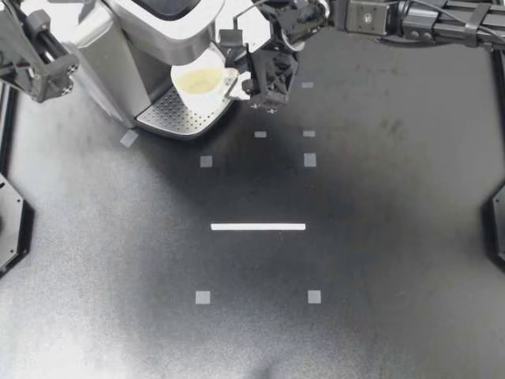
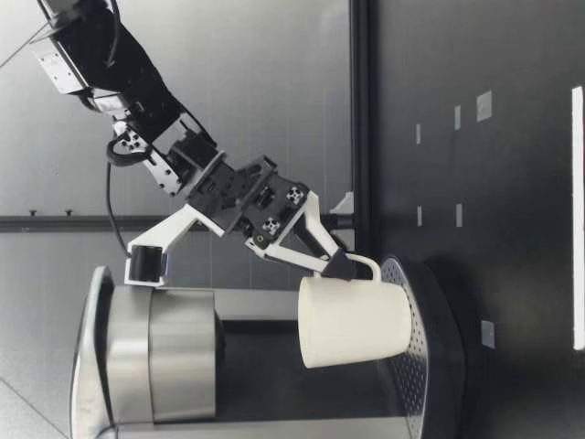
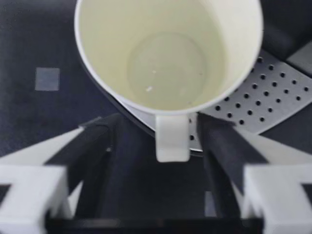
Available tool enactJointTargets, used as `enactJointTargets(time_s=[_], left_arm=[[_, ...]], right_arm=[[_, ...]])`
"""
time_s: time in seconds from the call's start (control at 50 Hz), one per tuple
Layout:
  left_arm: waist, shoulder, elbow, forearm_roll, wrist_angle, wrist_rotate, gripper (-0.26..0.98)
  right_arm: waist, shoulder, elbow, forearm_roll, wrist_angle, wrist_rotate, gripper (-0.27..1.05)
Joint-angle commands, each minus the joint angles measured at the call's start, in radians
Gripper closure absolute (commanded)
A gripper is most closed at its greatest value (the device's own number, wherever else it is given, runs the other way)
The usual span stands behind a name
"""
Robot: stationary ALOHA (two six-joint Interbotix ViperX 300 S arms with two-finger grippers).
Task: Place the coffee capsule inside the capsule container, then place the cup onto the center of the cup tray.
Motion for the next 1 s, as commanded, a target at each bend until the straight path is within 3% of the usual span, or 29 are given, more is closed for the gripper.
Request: enactJointTargets(time_s=[0.0, 0.28, 0.68, 0.8, 0.98], left_arm=[[-0.002, -0.009, -0.008, 0.005, -0.006, -0.003, 0.59], [-0.002, -0.025, -0.002, 0.005, -0.052, -0.003, 0.59], [0.002, -0.014, 0.000, 0.021, -0.141, -0.003, 0.59], [0.025, 0.003, -0.011, 0.032, -0.156, -0.003, 0.59], [0.095, 0.055, -0.044, 0.035, -0.209, 0.002, 0.59]], right_arm=[[0.006, -0.028, -0.026, 0.005, -0.014, 0.006, 0.14], [-0.002, -0.077, 0.018, 0.002, -0.026, 0.021, 0.14], [-0.012, -0.281, 0.238, 0.002, -0.095, 0.058, 0.14], [-0.012, -0.357, 0.319, 0.005, -0.095, 0.101, 0.14], [-0.008, -0.480, 0.428, 0.035, -0.091, 0.193, 0.14]])
